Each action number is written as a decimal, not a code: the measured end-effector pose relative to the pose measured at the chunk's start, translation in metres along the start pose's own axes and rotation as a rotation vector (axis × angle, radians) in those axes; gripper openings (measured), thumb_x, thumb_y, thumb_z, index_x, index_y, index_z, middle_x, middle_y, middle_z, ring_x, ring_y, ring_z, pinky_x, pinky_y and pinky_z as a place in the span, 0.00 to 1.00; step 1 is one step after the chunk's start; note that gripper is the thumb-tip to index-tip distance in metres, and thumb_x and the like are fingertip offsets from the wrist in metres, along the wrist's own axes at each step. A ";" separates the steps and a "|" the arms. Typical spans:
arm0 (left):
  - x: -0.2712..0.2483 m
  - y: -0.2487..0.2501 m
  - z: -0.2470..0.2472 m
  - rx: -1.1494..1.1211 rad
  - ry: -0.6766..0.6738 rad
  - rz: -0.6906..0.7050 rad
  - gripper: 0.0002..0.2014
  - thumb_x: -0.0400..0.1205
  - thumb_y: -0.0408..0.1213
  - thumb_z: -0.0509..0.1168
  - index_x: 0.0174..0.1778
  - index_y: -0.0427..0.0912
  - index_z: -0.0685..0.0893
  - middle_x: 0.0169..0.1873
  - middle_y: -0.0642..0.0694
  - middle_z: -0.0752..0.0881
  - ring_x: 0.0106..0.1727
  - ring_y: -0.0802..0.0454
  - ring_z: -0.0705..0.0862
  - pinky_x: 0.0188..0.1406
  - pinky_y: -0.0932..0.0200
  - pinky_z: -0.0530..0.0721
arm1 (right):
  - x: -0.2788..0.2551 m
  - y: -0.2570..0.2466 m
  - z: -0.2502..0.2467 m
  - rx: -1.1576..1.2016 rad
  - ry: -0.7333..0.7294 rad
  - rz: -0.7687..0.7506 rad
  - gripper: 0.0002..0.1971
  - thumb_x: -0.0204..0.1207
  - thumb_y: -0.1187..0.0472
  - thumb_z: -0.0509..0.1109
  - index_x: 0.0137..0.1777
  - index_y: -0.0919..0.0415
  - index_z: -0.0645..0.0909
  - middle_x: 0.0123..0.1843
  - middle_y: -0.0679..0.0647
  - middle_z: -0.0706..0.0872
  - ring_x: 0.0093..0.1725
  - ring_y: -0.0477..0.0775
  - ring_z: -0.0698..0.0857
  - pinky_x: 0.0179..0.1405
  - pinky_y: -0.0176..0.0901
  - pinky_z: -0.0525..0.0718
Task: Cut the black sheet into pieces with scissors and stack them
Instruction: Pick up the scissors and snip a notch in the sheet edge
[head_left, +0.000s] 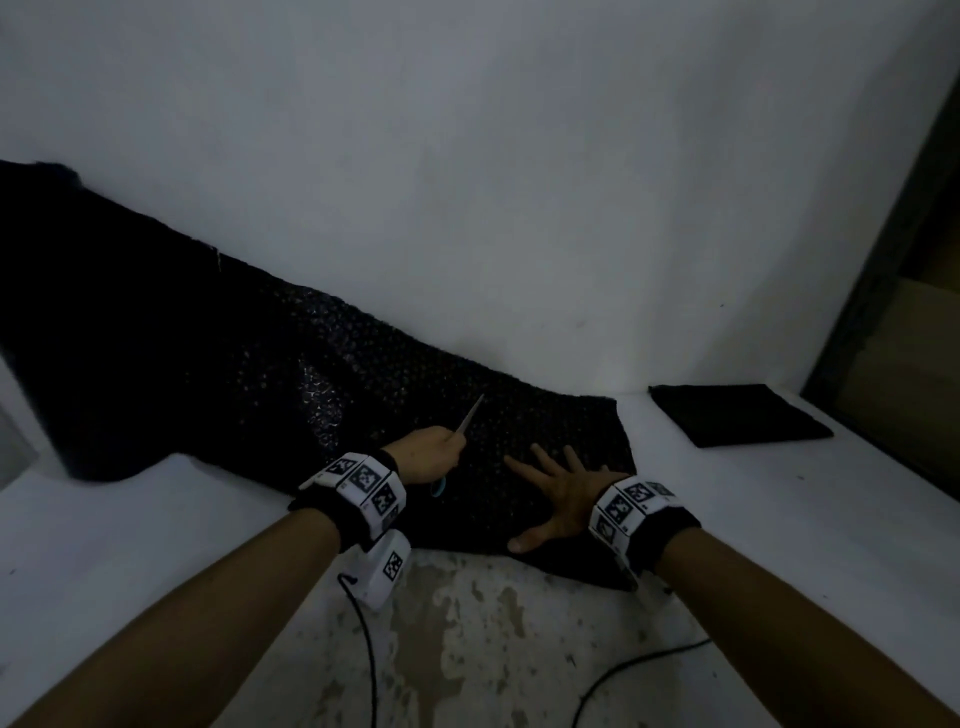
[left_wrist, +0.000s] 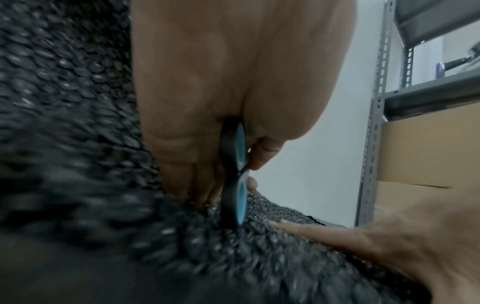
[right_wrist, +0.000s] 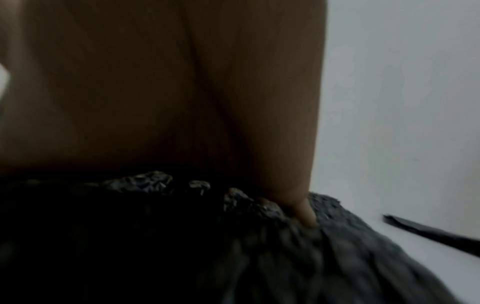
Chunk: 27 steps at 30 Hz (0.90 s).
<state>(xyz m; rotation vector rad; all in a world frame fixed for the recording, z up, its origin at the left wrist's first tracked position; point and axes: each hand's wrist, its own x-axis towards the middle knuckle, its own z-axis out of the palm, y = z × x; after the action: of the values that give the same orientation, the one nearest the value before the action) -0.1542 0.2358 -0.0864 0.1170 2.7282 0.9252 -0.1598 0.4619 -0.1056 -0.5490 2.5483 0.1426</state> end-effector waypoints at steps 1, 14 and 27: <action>-0.003 0.000 0.000 -0.007 0.006 0.002 0.21 0.92 0.43 0.46 0.39 0.39 0.77 0.35 0.50 0.78 0.36 0.56 0.74 0.36 0.64 0.73 | -0.001 0.002 0.001 -0.001 0.004 0.005 0.62 0.60 0.18 0.69 0.81 0.27 0.26 0.86 0.43 0.25 0.86 0.68 0.31 0.78 0.85 0.44; -0.031 -0.002 0.003 0.003 -0.046 -0.006 0.22 0.93 0.43 0.46 0.40 0.40 0.78 0.33 0.51 0.77 0.33 0.58 0.73 0.27 0.70 0.71 | -0.043 -0.006 0.002 -0.020 -0.092 -0.087 0.47 0.76 0.28 0.65 0.83 0.26 0.33 0.88 0.46 0.30 0.85 0.73 0.34 0.81 0.80 0.45; -0.053 -0.005 -0.003 0.064 -0.110 -0.007 0.21 0.92 0.43 0.46 0.37 0.43 0.76 0.33 0.49 0.75 0.34 0.54 0.71 0.31 0.64 0.71 | -0.032 0.011 -0.038 0.185 0.095 -0.092 0.33 0.71 0.36 0.77 0.77 0.38 0.77 0.81 0.45 0.74 0.80 0.54 0.71 0.80 0.44 0.66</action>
<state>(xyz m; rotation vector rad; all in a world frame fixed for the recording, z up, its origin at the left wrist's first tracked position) -0.1037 0.2215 -0.0760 0.1658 2.6550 0.8052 -0.1568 0.4752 -0.0564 -0.6118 2.5867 -0.1536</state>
